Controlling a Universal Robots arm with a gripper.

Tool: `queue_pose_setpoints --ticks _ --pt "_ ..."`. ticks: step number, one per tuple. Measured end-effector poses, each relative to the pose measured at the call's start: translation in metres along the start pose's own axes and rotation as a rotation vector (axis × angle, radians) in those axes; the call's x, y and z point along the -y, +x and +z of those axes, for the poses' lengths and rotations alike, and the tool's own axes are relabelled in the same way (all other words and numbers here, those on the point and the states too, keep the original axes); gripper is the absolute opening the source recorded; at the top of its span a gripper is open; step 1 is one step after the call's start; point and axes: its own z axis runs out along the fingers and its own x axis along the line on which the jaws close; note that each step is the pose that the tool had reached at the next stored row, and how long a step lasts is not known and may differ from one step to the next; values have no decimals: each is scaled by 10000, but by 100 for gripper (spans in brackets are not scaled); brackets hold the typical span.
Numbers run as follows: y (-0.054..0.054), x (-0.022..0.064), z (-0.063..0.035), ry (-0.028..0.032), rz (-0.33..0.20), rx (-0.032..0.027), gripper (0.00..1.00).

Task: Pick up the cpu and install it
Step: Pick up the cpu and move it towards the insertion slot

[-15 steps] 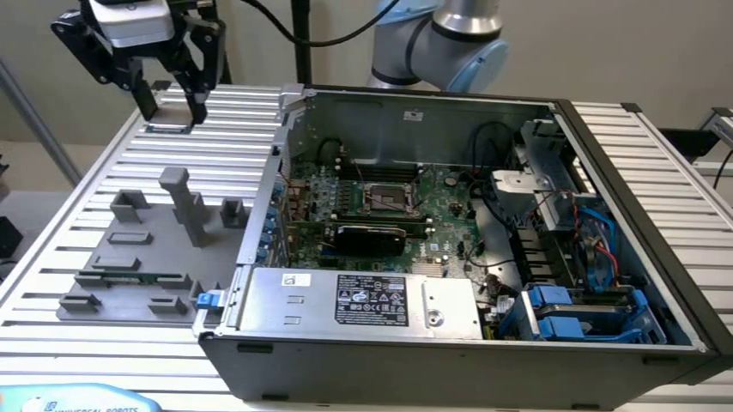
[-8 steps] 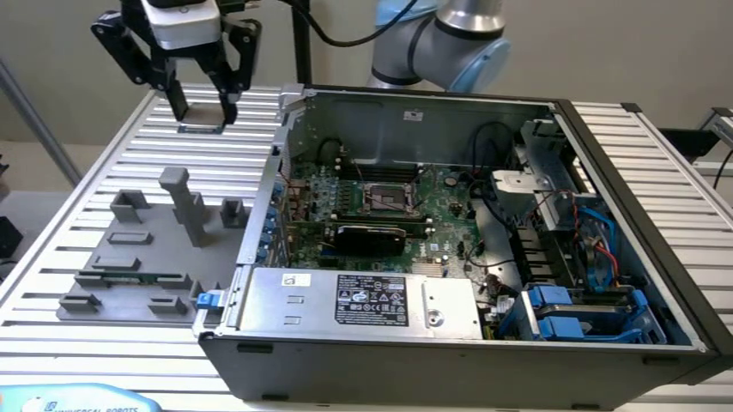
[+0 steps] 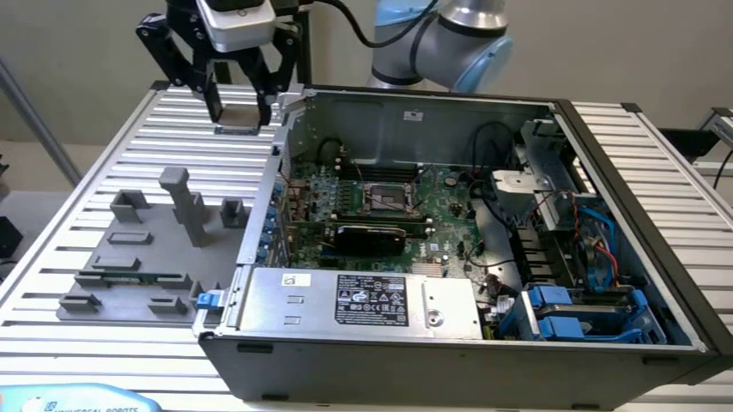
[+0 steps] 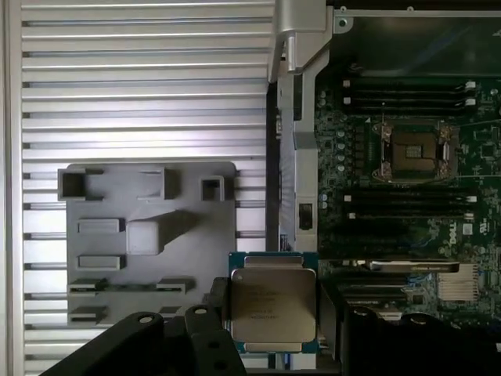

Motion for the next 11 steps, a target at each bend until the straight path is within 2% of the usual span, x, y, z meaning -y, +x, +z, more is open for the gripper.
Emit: queue_pose_setpoints --ticks 11 --pt "-500 -42 88 1 2 -24 55"
